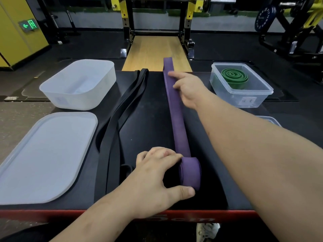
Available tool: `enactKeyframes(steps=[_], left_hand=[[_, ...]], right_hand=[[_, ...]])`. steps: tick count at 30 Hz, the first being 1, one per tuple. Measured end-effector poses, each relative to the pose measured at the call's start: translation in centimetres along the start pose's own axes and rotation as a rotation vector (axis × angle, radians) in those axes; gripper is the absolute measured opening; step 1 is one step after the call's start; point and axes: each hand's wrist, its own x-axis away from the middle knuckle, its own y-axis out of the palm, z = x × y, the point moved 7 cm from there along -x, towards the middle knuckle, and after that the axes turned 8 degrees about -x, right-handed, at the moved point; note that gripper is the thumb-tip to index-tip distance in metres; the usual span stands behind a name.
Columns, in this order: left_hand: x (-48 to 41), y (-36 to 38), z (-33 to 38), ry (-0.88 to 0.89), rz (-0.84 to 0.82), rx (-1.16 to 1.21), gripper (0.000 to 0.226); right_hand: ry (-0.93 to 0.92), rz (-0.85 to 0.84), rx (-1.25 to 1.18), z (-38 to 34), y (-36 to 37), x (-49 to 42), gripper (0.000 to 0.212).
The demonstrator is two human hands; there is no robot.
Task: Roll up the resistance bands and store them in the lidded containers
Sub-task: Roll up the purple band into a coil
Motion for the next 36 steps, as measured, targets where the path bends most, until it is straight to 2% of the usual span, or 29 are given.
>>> enactKeyframes(steps=[2, 4, 7, 13, 20, 24, 29, 31, 36], left_hand=[[-0.1, 0.0, 0.1, 0.001, 0.001, 0.004, 0.078], [-0.1, 0.0, 0.0, -0.001, 0.002, 0.009, 0.078], [-0.1, 0.1, -0.1, -0.004, -0.001, 0.013, 0.078], [-0.1, 0.2, -0.1, -0.008, -0.001, 0.011, 0.078], [0.0, 0.1, 0.2, -0.016, -0.013, 0.007, 0.074], [0.2, 0.1, 0.3, -0.017, -0.003, -0.012, 0.071], [0.2, 0.4, 0.2, -0.009, 0.023, -0.016, 0.064], [0.1, 0.4, 0.1, -0.015, 0.033, -0.019, 0.064], [0.0, 0.6, 0.1, 0.002, 0.033, -0.042, 0.073]], right_hand=[[0.079, 0.017, 0.248, 1.2, -0.5, -0.3, 0.053], [0.12, 0.042, 0.367, 1.9, -1.2, -0.4, 0.052], [0.054, 0.027, 0.528, 1.4, -1.1, 0.0, 0.058], [-0.047, -0.036, 0.882, 0.6, -0.7, 2.5, 0.055], [-0.069, -0.221, 1.197, 0.4, -1.3, 12.2, 0.051], [-0.089, -0.255, 1.132, -1.2, -3.2, 20.3, 0.052], [0.023, -0.466, 1.108, -0.6, -3.9, 28.3, 0.091], [-0.033, -0.43, 1.032, 0.5, -3.8, 28.8, 0.097], [-0.117, -0.332, 0.911, 2.6, -4.5, 27.7, 0.092]])
